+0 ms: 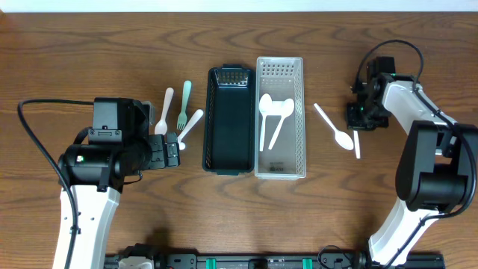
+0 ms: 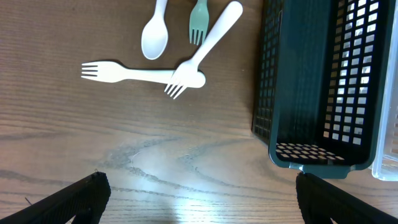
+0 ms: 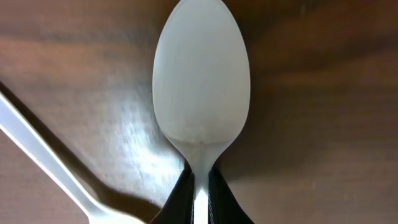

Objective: Pack container
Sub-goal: 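Grasp a third white spoon with the right gripper, then place the spoon into the clear tray and open the gripper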

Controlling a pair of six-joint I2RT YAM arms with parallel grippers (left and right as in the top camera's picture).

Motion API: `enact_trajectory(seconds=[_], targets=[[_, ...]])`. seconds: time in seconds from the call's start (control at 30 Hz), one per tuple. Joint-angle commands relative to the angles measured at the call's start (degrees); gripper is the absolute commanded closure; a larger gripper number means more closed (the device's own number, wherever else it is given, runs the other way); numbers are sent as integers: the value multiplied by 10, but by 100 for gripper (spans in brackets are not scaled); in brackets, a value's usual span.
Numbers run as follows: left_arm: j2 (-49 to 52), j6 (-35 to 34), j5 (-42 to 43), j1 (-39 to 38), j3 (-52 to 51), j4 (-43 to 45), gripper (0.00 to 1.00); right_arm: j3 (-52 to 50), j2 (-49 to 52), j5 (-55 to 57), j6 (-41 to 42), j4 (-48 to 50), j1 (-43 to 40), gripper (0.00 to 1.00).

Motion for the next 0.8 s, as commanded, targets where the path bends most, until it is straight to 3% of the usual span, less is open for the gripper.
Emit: enact_trajectory(seconds=[0.0, 0.17, 0.33, 0.53, 0.77], targets=[[2, 9, -7, 2, 9, -2, 2, 36, -67, -31, 33, -25, 11, 99], [2, 10, -7, 2, 9, -2, 2, 56, -168, -200, 123, -42, 45, 99], [2, 10, -7, 2, 9, -2, 2, 56, -201, -164, 200, -28, 133, 99], [2, 10, -7, 2, 9, -2, 2, 37, -166, -63, 278, -21, 224, 99], [2, 10, -7, 2, 9, -2, 2, 37, -118, -51, 281, -5, 245, 99]])
